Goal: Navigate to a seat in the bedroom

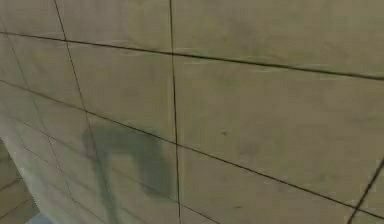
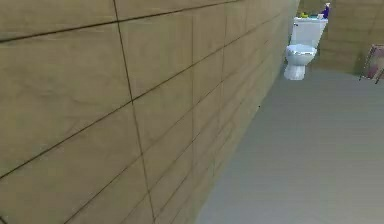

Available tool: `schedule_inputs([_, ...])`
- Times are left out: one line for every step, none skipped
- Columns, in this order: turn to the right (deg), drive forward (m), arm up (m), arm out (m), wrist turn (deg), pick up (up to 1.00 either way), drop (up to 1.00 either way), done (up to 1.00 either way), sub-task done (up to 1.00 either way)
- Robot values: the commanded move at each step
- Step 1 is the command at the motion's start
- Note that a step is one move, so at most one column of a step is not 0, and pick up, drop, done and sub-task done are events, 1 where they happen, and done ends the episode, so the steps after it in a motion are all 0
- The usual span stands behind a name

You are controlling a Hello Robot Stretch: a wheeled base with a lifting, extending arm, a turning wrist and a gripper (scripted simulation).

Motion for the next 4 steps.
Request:
schedule_inputs([45.0,0.00,0.00,0.00,0.0,0.00,0.00,0.00,0.00])
schedule_inputs([45.0,0.00,0.00,0.00,0.0,0.00,0.00,0.00,0.00])
schedule_inputs([45.0,0.00,0.00,0.00,0.0,0.00,0.00,0.00,0.00])
schedule_inputs([39.0,0.00,0.00,0.00,0.0,0.00,0.00,0.00,0.00])
